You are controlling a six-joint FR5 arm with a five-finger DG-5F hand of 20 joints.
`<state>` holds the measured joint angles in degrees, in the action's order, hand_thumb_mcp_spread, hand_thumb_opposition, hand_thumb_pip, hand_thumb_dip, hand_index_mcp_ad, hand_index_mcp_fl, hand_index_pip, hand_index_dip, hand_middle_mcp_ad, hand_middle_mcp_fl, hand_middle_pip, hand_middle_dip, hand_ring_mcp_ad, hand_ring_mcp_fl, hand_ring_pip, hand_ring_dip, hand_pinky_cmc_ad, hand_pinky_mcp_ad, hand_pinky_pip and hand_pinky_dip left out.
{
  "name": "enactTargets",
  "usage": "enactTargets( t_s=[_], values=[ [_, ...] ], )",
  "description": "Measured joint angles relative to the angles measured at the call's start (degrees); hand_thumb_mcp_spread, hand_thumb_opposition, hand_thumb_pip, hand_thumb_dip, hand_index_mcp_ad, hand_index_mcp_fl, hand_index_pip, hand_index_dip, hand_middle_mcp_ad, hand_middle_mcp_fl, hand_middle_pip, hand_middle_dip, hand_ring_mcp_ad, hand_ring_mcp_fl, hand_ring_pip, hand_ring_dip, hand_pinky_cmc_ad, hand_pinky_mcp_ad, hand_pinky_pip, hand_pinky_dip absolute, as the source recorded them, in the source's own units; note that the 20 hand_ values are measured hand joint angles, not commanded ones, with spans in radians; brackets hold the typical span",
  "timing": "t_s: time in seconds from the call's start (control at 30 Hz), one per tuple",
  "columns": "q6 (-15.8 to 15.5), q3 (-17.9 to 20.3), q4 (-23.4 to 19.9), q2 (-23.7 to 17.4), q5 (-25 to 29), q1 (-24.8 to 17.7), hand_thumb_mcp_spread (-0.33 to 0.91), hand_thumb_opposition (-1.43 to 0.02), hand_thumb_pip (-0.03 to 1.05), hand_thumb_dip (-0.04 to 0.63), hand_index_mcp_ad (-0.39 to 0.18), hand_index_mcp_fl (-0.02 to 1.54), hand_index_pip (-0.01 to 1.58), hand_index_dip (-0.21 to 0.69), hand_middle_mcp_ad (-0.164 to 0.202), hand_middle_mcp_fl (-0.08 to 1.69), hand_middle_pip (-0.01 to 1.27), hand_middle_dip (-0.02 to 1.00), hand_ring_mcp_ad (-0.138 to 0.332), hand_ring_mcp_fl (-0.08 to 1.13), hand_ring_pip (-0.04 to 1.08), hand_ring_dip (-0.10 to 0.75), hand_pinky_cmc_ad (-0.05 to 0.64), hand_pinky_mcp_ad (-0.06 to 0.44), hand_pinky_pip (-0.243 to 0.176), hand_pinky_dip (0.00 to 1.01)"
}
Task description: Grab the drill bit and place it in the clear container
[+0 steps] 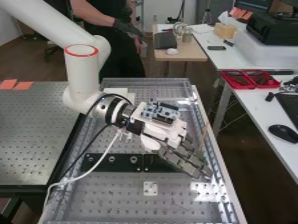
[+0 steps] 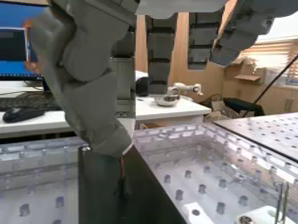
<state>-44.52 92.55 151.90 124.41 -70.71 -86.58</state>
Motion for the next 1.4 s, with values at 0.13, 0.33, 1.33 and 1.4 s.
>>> enactTargets(
  t_s=[0.13, 0.33, 1.33, 1.4],
  values=[
    [0.19, 0.24, -0.76, -0.02, 0.09, -0.04, 0.60, -0.95, 0.52, 0.332, -0.136, 0.66, 1.20, 0.326, 0.040, 0.42, 0.11, 0.27, 0.180, 0.11, 0.11, 0.030, 0.328, 0.152, -0.075, 0.14],
    [-0.05, -0.32, -0.09, -0.42, -0.22, 0.09, 0.61, -0.95, 0.50, 0.325, -0.133, 0.72, 1.15, 0.316, 0.042, 0.43, 0.11, 0.27, 0.166, 0.13, 0.10, 0.037, 0.363, 0.152, -0.063, 0.15],
    [-3.57, 2.52, 6.55, -18.40, -15.20, -7.59, 0.68, -0.98, 0.42, 0.298, -0.133, 0.92, 0.89, 0.363, 0.045, 0.47, 0.11, 0.27, 0.164, 0.16, 0.10, 0.037, 0.367, 0.152, -0.061, 0.15],
    [-3.07, 2.51, 6.63, -18.40, -16.78, -8.24, 0.68, -0.98, 0.42, 0.298, -0.136, 0.92, 0.87, 0.375, 0.047, 0.46, 0.11, 0.27, 0.164, 0.16, 0.10, 0.042, 0.367, 0.152, -0.061, 0.15]
  ],
)
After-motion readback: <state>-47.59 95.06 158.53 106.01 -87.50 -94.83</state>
